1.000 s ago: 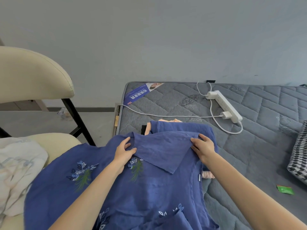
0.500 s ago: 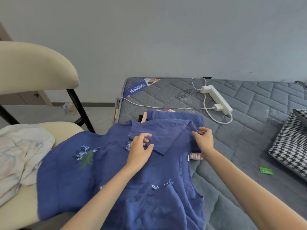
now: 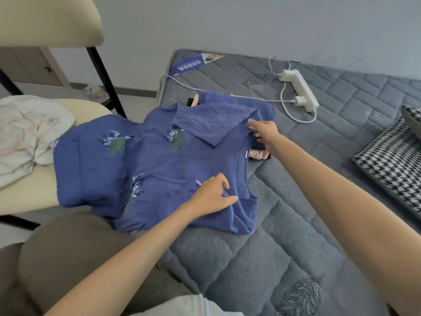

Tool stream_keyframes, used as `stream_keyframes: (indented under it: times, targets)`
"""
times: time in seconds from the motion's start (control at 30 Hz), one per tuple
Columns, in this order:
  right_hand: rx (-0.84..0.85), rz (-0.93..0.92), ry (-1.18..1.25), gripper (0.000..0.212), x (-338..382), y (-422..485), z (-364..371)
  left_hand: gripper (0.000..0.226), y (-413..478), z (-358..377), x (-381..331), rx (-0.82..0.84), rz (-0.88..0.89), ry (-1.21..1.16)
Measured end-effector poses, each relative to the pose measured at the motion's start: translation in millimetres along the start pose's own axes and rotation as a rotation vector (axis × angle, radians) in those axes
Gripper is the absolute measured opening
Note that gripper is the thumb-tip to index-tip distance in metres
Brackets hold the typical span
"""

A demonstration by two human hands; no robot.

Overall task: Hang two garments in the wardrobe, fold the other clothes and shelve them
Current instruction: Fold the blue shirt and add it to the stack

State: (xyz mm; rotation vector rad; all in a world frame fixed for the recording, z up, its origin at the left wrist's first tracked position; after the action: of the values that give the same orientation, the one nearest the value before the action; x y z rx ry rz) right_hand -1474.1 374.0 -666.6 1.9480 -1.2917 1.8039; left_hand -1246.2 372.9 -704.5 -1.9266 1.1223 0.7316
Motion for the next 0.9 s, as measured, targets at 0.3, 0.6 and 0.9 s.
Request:
stream_keyframes:
  times: [0.3,0.6,0.9]
  targets:
    - [-0.168,0.13,0.206,0.102,-4.3,6.1,5.3,0.08,-20.8,47.4,14.7,0.237,-0.075,0.311]
    - [-0.035,0.096,0.308,0.047,0.6,-2.9,24.4,0.071,-21.2,50.7,17.4,0.058,-0.082,0.536]
    - [-0.017,-0.02,-0.106,0.058,16.8,6.6,39.5,0.039,-21.4,55.3,9.2,-0.075,-0.041,0.803]
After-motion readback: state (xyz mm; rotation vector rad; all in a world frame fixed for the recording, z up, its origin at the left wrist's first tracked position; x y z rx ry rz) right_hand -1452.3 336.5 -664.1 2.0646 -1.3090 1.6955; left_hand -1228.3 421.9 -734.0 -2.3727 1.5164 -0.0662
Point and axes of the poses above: each hand's wrist, its own y-axis towards the middle knuckle, its own z-axis out of the palm, x = y × z, the point moved 5 cm from there along y, towards the middle knuckle, and after that the axes turned 11 degrees about x, right-handed, at the moved point
